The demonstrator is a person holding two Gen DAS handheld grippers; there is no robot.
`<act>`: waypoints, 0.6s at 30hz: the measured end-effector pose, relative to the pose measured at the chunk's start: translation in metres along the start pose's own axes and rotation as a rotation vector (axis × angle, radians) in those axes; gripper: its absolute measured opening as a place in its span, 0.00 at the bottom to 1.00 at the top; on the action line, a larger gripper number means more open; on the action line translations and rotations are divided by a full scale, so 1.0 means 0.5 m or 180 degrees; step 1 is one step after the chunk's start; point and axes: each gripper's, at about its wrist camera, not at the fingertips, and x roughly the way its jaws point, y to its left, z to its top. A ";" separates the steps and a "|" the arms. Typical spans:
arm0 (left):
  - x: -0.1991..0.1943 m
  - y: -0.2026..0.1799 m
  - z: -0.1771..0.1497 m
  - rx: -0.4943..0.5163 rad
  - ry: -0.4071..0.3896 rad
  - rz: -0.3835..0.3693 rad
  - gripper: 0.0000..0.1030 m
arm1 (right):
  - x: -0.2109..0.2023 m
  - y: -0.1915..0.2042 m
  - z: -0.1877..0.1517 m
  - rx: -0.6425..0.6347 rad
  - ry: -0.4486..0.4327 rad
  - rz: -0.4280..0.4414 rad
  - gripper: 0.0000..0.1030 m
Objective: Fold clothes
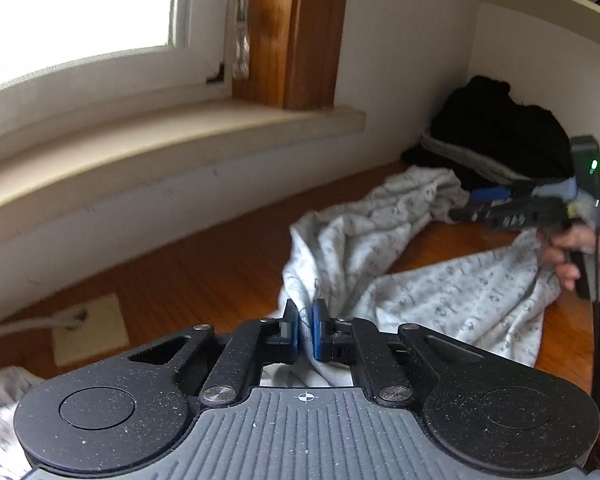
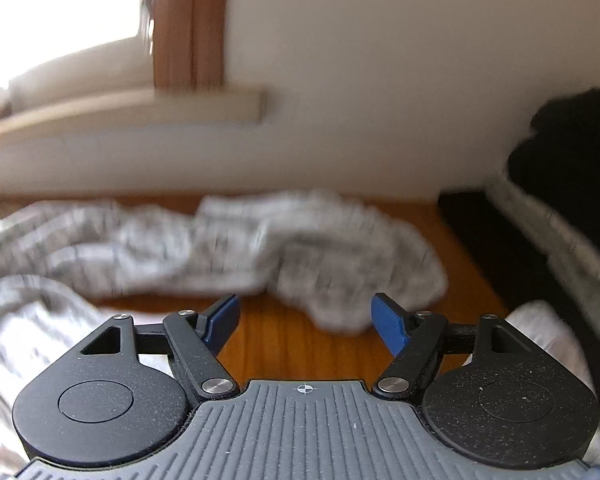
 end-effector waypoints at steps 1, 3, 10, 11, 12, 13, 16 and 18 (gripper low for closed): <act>-0.003 0.004 0.002 0.0003 -0.0027 0.0006 0.06 | 0.001 -0.009 0.018 0.0003 -0.0017 -0.0031 0.69; -0.010 0.013 0.007 0.0010 -0.0080 0.0017 0.06 | 0.012 -0.027 0.055 -0.0010 -0.0046 -0.0022 0.68; -0.026 0.021 0.016 0.0073 -0.0213 0.0037 0.05 | 0.121 -0.024 0.102 -0.0347 0.0491 0.0304 0.58; -0.028 0.022 0.016 0.0084 -0.0235 0.0047 0.05 | 0.135 -0.020 0.104 -0.0401 0.0547 0.0270 0.55; -0.033 0.024 0.016 0.0098 -0.0265 0.0075 0.05 | 0.144 -0.018 0.106 -0.0414 0.0601 0.0295 0.43; -0.038 0.028 0.018 0.0098 -0.0310 0.0127 0.05 | 0.153 -0.016 0.108 -0.0414 0.0652 0.0339 0.19; -0.052 0.045 0.034 0.0073 -0.0450 0.0275 0.04 | 0.164 -0.007 0.132 -0.0504 0.0589 0.0253 0.08; -0.078 0.054 0.055 0.0051 -0.0612 0.0351 0.04 | 0.143 -0.004 0.165 -0.0428 0.0156 0.0029 0.07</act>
